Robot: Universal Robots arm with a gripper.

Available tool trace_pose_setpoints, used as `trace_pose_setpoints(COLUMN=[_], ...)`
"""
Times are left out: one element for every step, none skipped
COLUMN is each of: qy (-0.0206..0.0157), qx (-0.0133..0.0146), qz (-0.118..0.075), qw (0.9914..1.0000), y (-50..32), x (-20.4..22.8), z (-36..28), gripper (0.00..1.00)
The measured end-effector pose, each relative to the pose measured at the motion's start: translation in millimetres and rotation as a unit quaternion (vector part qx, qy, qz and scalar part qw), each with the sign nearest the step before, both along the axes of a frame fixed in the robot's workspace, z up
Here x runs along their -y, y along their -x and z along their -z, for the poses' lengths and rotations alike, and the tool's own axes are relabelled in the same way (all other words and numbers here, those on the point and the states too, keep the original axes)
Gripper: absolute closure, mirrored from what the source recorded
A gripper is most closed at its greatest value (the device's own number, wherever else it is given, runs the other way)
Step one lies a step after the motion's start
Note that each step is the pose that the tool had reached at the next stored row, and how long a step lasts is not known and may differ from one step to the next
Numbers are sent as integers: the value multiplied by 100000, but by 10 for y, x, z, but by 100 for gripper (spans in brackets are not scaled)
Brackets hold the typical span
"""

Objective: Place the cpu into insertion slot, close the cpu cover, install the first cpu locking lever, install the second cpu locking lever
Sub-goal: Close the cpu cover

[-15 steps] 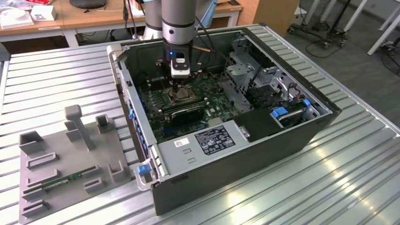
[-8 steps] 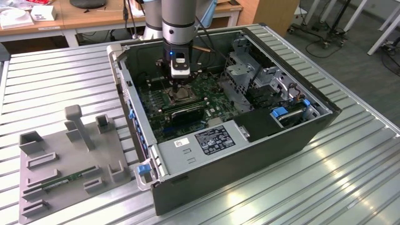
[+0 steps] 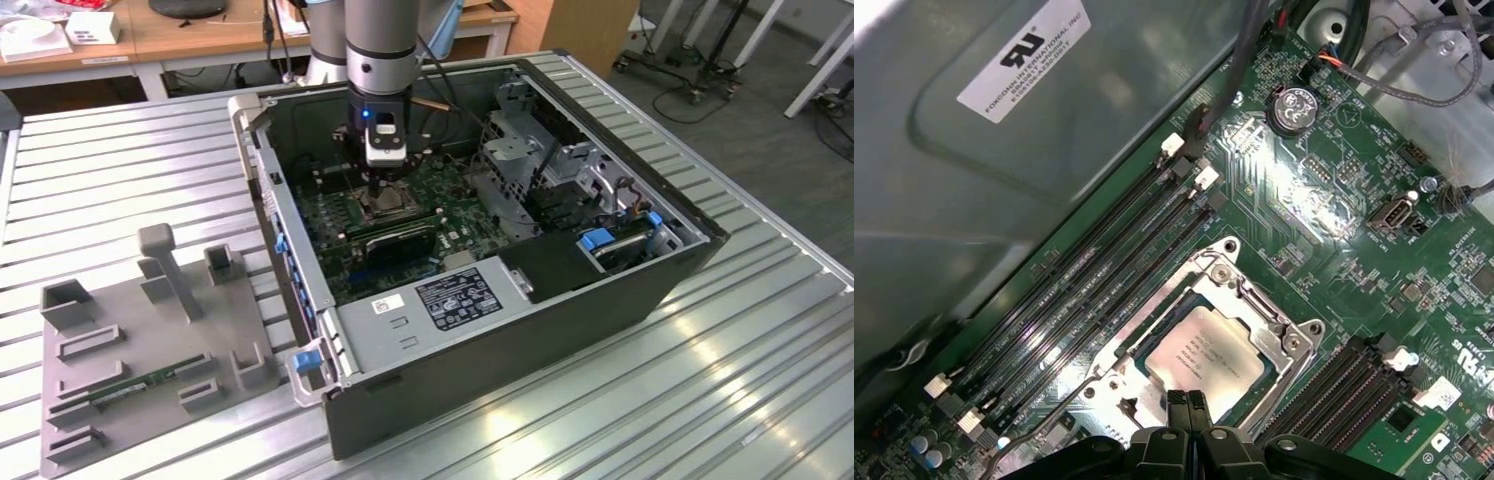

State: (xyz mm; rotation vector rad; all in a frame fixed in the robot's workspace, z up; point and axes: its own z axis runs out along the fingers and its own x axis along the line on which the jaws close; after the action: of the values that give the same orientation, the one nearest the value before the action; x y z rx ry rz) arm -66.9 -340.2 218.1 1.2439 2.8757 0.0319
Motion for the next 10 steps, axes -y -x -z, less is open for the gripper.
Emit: trace_pose_setpoints(qy=[0,0,6,22,45,73,103,116,130,142], qx=[1,3,5,3,0,1,-2,-1,0,-1], qz=[-540,-1217,-1954,-2629,-3350,-4120,-5015,-5890,-6794,-7682], qw=[99999,99993,99981,99965,99944,99915,99874,99826,99769,99704], y=[0,0,0,0,1,0,1,1,1,1], x=[0,0,0,0,0,0,0,0,0,0], z=[0,1,1,2,2,2,2,3,4,4], gripper=[89,89,89,89,89,89,89,89,89,89])
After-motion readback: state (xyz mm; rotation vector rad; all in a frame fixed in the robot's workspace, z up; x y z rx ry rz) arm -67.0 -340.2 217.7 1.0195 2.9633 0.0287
